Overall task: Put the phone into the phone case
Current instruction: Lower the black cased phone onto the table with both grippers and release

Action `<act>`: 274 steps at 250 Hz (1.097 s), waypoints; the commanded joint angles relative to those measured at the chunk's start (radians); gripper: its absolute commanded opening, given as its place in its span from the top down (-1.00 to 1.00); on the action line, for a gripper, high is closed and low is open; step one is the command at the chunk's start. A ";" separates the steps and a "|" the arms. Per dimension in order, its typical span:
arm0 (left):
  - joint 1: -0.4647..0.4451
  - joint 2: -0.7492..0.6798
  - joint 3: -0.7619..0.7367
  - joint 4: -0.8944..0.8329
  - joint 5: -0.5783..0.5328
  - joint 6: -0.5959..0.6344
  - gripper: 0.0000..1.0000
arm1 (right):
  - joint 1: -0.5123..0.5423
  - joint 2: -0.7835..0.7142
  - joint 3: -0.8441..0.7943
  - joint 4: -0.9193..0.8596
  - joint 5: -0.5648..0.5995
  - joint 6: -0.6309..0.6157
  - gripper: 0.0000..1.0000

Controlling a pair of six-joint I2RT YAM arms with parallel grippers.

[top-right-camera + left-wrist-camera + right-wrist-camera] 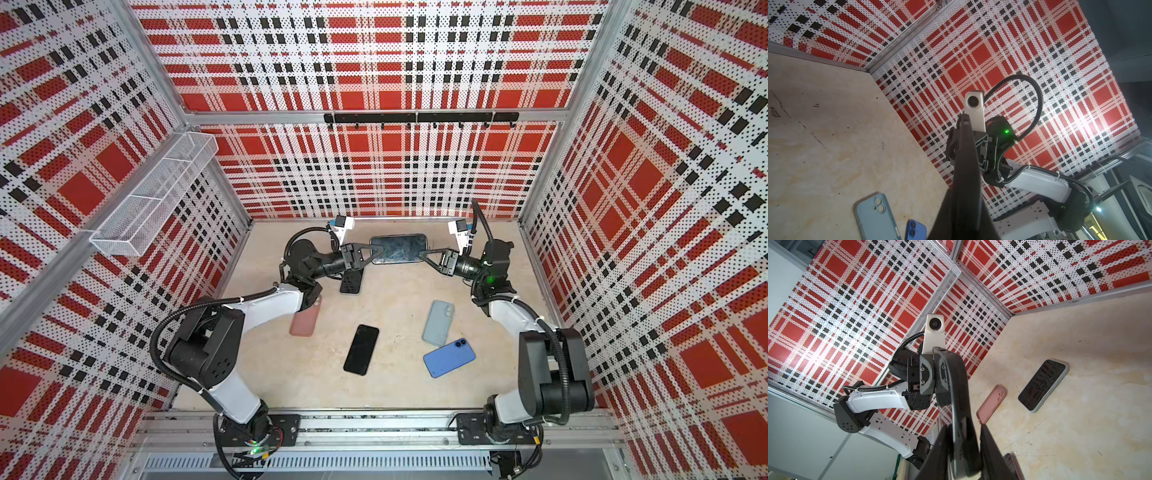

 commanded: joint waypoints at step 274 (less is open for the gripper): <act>-0.017 -0.008 0.019 0.080 -0.018 -0.038 1.00 | 0.012 0.071 0.077 0.113 0.021 0.196 0.45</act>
